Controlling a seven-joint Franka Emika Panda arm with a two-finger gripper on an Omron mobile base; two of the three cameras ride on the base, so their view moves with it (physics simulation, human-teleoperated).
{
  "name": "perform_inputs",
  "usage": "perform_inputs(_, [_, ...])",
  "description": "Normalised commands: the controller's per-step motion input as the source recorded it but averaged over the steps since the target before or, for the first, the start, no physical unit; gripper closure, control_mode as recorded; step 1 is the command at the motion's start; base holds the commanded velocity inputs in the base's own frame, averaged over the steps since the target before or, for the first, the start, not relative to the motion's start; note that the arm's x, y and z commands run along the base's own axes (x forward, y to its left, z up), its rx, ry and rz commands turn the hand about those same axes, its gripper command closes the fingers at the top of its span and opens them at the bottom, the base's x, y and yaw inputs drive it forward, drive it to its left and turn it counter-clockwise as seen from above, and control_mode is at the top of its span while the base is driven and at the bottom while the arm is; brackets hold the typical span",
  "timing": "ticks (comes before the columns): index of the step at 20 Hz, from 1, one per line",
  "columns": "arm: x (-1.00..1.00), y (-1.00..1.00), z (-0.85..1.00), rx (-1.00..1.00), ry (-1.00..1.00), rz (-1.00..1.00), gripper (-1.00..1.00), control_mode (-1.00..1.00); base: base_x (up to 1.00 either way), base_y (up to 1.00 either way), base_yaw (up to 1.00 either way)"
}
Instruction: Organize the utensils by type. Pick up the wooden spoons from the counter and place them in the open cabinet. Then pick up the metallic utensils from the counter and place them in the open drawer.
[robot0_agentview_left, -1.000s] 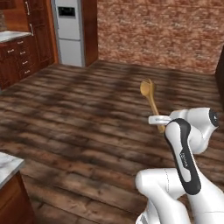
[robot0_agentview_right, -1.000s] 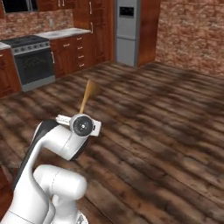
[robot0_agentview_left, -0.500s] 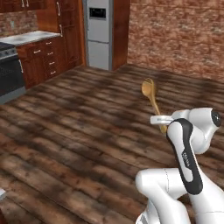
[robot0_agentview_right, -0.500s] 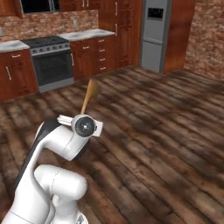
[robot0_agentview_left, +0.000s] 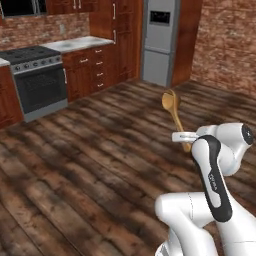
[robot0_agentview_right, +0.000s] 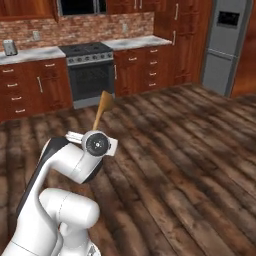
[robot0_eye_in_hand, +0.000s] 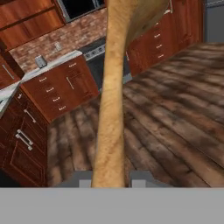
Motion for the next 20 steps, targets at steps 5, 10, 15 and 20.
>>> perform_inputs(5, [0.00,0.00,0.00,0.00,0.00,0.00,1.00,1.00,1.00,-0.08,0.39])
perform_inputs(10, [0.00,0.00,0.00,0.00,0.00,0.00,1.00,1.00,0.97,-0.17,0.38])
perform_inputs(15, [0.00,0.00,0.00,0.00,0.00,0.00,1.00,1.00,0.92,-0.23,0.37])
perform_inputs(20, [0.00,0.00,0.00,0.00,0.00,0.00,1.00,1.00,0.93,-0.20,0.35])
